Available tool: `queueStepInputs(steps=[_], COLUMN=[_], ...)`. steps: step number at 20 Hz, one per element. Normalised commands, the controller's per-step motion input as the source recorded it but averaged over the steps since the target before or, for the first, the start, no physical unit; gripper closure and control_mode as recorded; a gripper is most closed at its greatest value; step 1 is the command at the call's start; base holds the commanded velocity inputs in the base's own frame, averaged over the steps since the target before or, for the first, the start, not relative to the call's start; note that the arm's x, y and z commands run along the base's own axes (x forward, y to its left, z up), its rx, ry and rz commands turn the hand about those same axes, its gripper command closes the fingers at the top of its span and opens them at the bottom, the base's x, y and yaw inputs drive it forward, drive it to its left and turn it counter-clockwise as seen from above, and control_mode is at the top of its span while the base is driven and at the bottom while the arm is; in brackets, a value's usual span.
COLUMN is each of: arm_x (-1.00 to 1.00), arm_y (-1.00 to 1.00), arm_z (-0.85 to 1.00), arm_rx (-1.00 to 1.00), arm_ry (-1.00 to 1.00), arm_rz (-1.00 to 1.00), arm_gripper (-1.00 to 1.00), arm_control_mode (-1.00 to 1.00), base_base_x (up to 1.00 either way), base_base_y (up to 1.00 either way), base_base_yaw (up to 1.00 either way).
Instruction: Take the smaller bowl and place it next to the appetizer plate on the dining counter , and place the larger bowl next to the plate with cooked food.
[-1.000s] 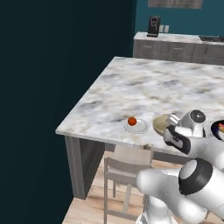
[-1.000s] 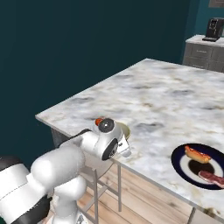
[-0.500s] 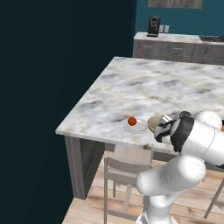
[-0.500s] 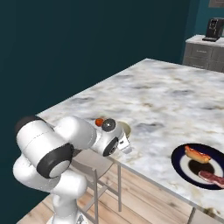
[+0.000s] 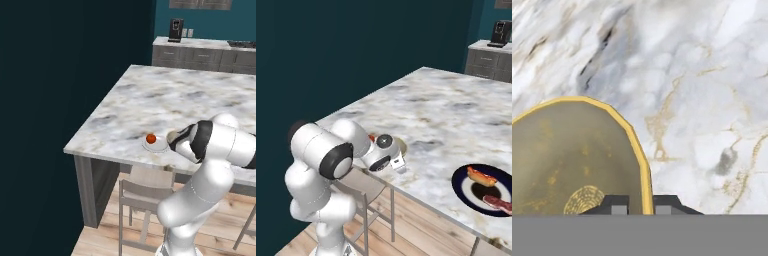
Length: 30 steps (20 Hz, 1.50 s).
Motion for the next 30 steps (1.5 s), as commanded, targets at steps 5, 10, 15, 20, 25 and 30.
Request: queueStepInputs(steps=[5, 10, 15, 20, 25, 30], arm_x=[0.06, -0.26, -0.42, -0.07, -0.05, -0.62], arm_y=[-0.27, -0.07, -0.25, -0.05, -0.28, -0.50], arm_z=[-0.37, 0.10, 0.83, 1.00, 1.00, 1.00], arm_rx=[0.01, 0.02, 0.09, 0.01, 0.00, -0.12], arm_ry=[0.01, -0.10, -0.22, -0.04, 0.00, 0.00], arm_rz=[0.00, 0.02, 0.08, 0.24, 0.23, 0.04], arm_gripper=[1.00, -1.00, -1.00, -1.00, -1.00, -1.00], arm_control_mode=[-1.00, -1.00, -1.00, -1.00, -1.00, -1.00], base_base_x=[0.00, 0.00, 0.00, 0.00, 0.00, 0.00], base_base_y=[0.00, 0.00, 0.00, 0.00, 0.00, 0.00], base_base_yaw=[0.00, 0.00, 0.00, 0.00, 0.00, 0.00])
